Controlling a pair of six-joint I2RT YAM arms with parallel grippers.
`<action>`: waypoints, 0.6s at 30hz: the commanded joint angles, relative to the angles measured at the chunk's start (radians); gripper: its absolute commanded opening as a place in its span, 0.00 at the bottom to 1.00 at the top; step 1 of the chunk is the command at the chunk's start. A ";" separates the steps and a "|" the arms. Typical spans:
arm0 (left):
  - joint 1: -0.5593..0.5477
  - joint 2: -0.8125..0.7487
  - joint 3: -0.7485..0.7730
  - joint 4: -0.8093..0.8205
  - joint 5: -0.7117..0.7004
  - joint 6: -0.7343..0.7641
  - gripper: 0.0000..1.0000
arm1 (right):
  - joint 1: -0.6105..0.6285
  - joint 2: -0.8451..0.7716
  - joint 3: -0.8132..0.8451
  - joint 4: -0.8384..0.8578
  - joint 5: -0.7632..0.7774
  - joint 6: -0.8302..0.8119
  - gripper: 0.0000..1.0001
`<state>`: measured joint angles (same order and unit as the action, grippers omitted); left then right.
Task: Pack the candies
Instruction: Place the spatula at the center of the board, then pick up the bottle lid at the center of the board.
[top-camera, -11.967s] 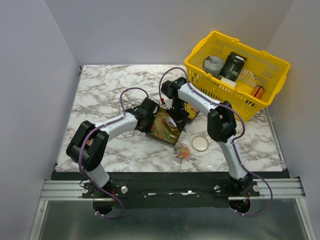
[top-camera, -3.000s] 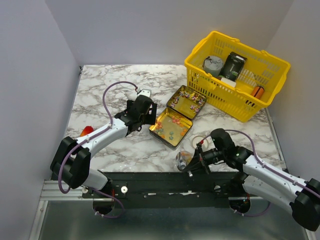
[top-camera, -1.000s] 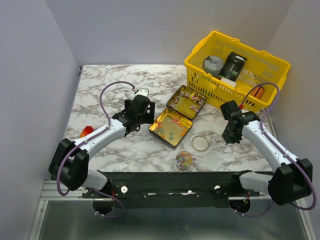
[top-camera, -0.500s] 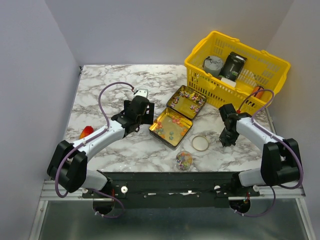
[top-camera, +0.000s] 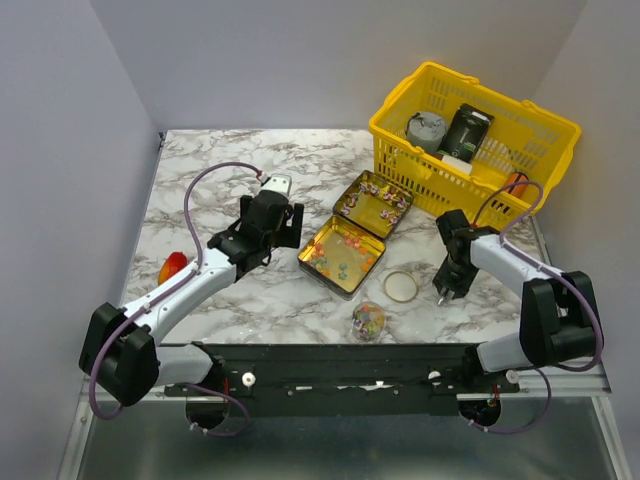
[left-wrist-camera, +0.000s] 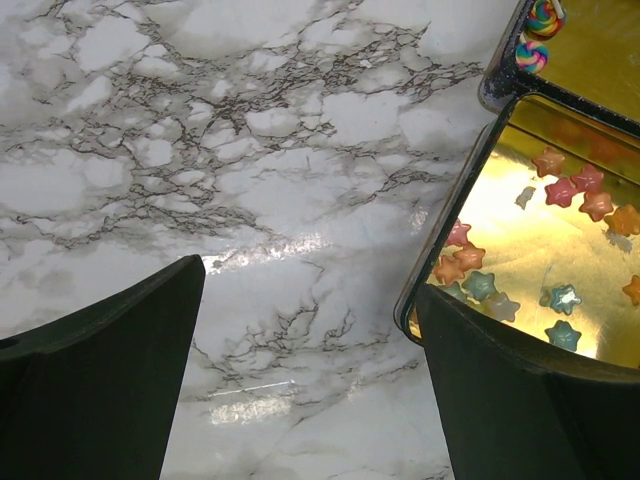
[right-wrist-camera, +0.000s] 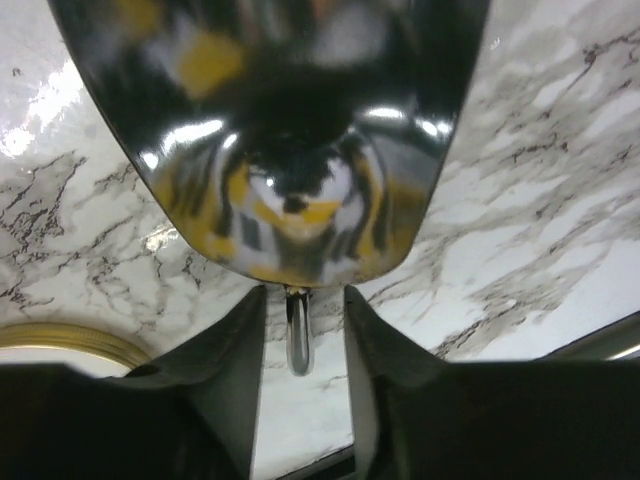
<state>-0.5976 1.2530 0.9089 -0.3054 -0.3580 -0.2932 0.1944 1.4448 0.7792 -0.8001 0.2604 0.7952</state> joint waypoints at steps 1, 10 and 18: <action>0.004 -0.030 0.019 -0.040 0.013 -0.003 0.99 | -0.009 -0.066 0.018 -0.047 -0.018 0.012 0.49; 0.005 -0.109 -0.011 -0.041 0.102 -0.078 0.99 | -0.007 -0.380 0.023 0.028 -0.157 -0.203 0.77; 0.005 -0.174 -0.018 -0.115 0.183 -0.201 0.99 | 0.159 -0.284 0.096 0.098 -0.236 -0.263 0.77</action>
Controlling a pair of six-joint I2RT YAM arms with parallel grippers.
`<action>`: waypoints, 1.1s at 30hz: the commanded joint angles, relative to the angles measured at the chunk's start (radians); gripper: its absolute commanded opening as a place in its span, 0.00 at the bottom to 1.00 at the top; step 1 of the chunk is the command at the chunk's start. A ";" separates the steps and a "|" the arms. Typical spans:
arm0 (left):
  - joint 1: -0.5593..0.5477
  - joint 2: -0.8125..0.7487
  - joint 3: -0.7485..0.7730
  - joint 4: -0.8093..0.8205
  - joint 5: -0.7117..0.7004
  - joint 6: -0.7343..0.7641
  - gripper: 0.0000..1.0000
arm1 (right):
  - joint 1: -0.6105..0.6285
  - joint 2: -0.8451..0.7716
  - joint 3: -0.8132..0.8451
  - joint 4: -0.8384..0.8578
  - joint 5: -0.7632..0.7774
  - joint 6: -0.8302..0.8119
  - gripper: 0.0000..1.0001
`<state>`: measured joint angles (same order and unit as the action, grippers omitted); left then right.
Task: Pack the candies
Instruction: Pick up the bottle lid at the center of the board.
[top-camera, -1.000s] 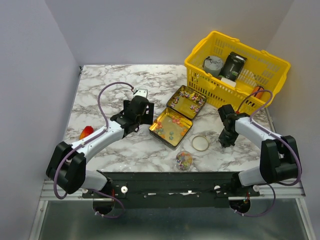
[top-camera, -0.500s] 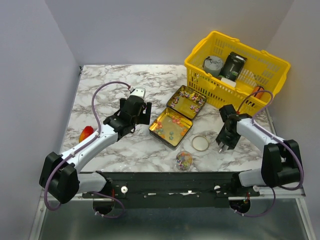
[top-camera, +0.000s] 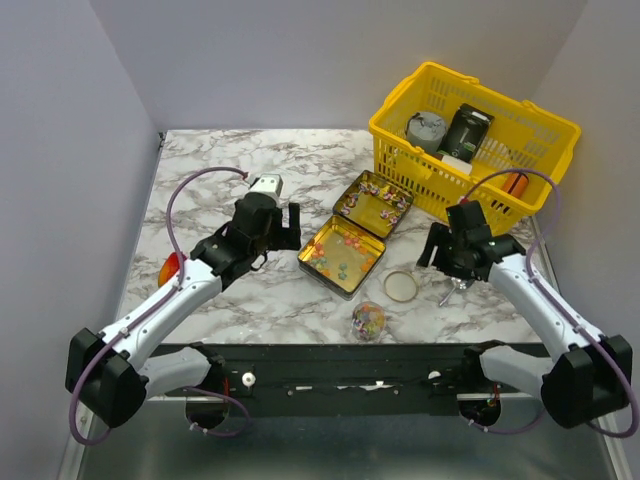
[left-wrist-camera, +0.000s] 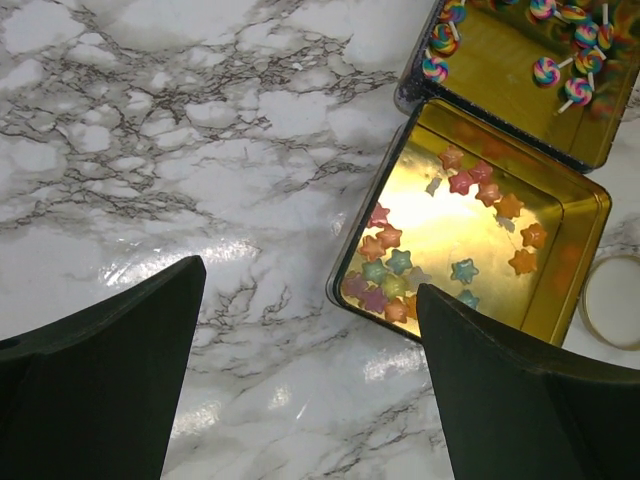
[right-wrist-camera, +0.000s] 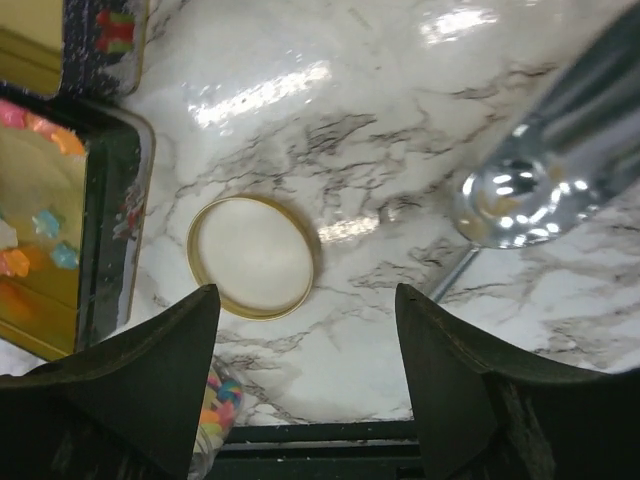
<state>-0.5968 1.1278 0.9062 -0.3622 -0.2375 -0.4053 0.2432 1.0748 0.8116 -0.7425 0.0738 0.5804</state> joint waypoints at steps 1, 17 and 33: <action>0.005 -0.059 -0.021 -0.073 0.057 -0.116 0.99 | 0.142 0.111 0.079 0.038 -0.028 -0.047 0.77; 0.005 -0.099 -0.161 -0.109 0.104 -0.325 0.99 | 0.350 0.332 0.052 0.221 0.011 -0.050 0.47; 0.005 -0.109 -0.277 0.017 0.119 -0.280 0.99 | 0.444 0.465 -0.046 0.359 0.067 0.027 0.40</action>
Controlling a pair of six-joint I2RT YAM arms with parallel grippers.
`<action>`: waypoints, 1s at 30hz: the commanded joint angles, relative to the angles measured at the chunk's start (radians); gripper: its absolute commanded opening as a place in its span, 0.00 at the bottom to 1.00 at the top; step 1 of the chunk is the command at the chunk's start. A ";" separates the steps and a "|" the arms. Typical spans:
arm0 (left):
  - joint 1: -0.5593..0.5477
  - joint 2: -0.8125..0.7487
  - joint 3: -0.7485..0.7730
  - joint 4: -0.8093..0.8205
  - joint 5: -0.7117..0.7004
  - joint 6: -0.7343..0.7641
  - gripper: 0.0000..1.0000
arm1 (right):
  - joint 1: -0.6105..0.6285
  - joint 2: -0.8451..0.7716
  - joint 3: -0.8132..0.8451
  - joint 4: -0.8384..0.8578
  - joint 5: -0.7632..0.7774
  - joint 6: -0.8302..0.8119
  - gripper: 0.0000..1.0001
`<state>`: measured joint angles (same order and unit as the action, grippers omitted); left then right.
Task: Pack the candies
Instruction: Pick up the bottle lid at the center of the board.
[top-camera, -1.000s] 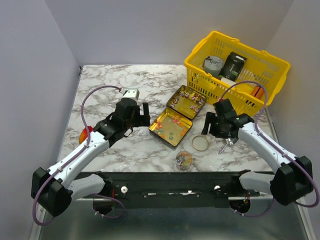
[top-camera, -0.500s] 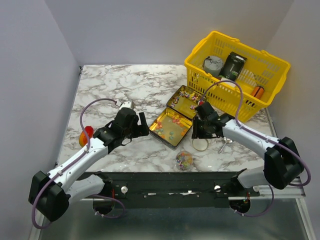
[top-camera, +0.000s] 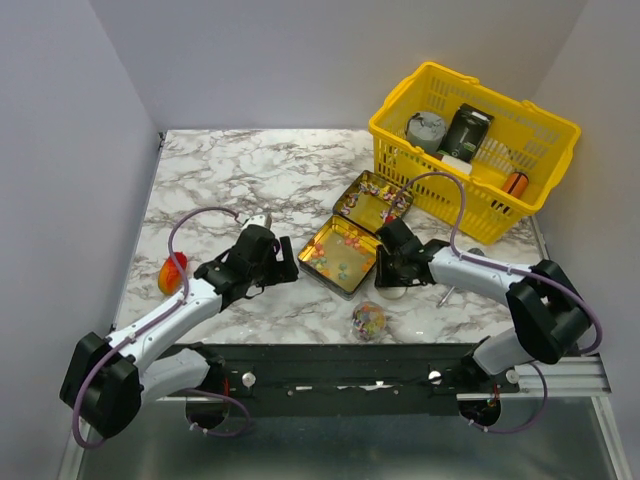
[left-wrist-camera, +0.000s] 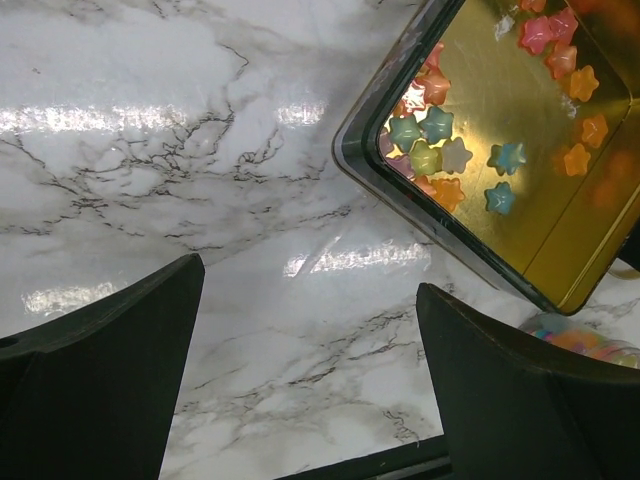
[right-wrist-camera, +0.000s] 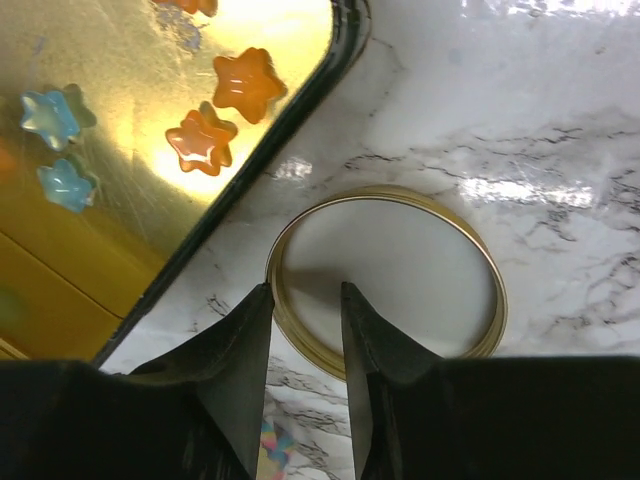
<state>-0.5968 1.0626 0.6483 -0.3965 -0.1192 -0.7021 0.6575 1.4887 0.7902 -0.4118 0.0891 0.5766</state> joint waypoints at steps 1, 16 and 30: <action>0.005 -0.052 -0.024 0.057 0.006 0.015 0.99 | 0.034 0.057 -0.025 0.027 0.070 0.035 0.38; 0.005 -0.118 -0.044 0.088 0.001 0.019 0.99 | 0.197 -0.061 0.050 -0.136 0.337 0.137 0.38; 0.005 -0.162 -0.059 0.076 -0.013 0.016 0.99 | 0.228 0.073 0.046 -0.050 0.244 0.115 0.38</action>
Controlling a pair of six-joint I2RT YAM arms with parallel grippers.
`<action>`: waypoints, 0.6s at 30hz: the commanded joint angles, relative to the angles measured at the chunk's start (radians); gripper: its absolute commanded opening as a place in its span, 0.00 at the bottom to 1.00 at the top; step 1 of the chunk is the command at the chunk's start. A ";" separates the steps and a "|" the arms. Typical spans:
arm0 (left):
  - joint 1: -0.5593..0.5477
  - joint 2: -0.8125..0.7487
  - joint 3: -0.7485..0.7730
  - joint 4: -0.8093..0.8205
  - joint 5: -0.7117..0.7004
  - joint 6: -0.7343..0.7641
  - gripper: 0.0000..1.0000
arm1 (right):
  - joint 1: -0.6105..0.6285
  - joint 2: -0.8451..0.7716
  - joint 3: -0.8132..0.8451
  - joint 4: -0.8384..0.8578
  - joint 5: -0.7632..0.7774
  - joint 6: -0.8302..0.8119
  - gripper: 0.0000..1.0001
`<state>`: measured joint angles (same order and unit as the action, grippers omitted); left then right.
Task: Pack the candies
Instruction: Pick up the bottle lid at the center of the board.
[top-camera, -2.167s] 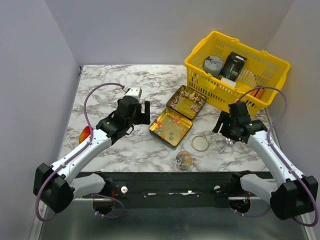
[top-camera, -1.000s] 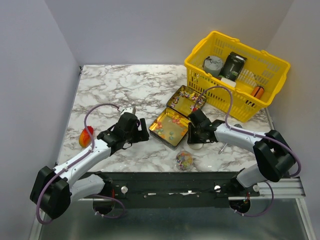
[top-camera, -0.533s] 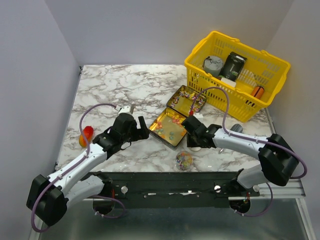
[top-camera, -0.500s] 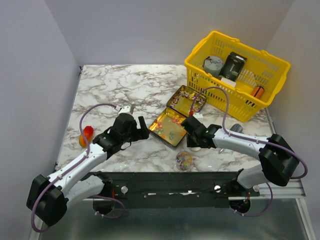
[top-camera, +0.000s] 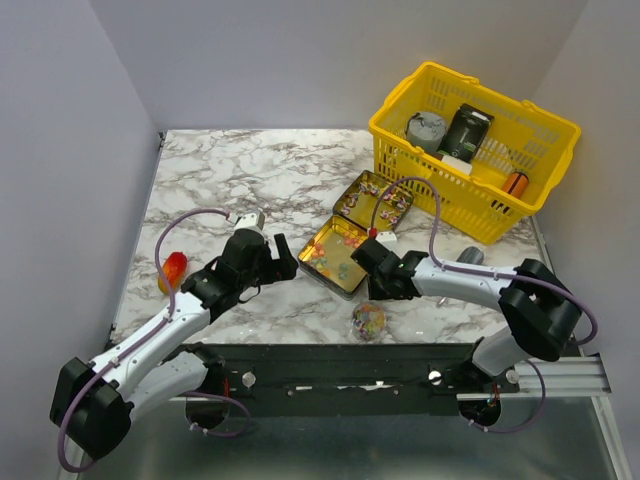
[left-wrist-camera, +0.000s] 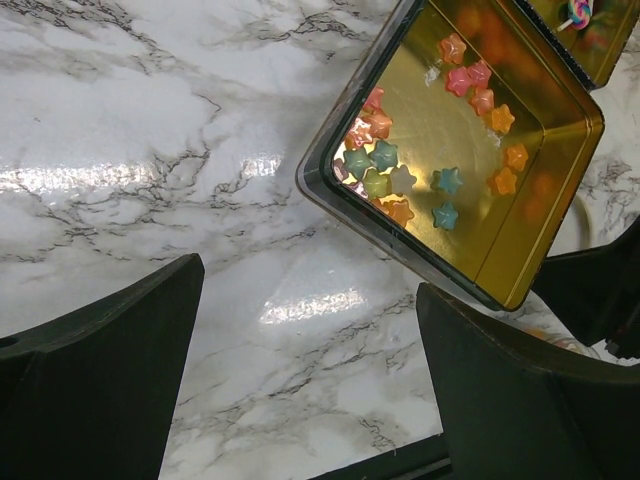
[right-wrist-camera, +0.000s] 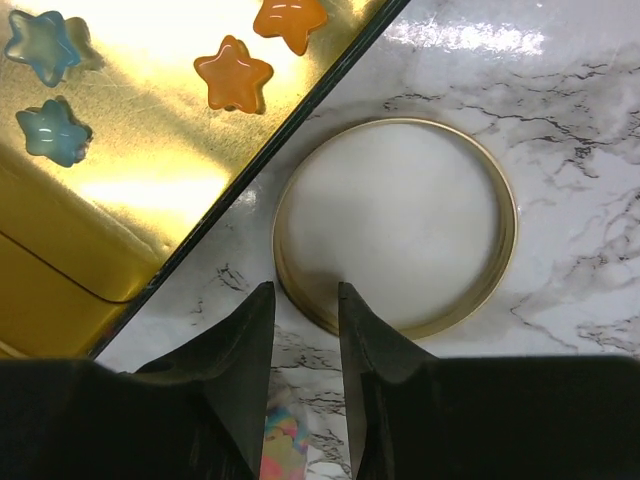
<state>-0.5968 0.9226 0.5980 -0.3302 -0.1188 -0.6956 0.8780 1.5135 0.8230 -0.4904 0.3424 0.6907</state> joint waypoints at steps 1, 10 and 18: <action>0.005 -0.022 -0.009 0.007 -0.013 0.010 0.99 | 0.009 0.057 0.018 0.029 -0.008 0.003 0.38; 0.005 -0.021 -0.015 0.013 -0.016 0.010 0.99 | 0.007 0.057 0.030 0.012 0.040 0.027 0.35; 0.003 -0.025 -0.026 0.028 -0.001 0.021 0.99 | 0.007 0.042 0.039 -0.039 0.066 0.056 0.01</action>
<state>-0.5968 0.9161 0.5907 -0.3290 -0.1188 -0.6914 0.8780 1.5772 0.8623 -0.4927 0.3637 0.7158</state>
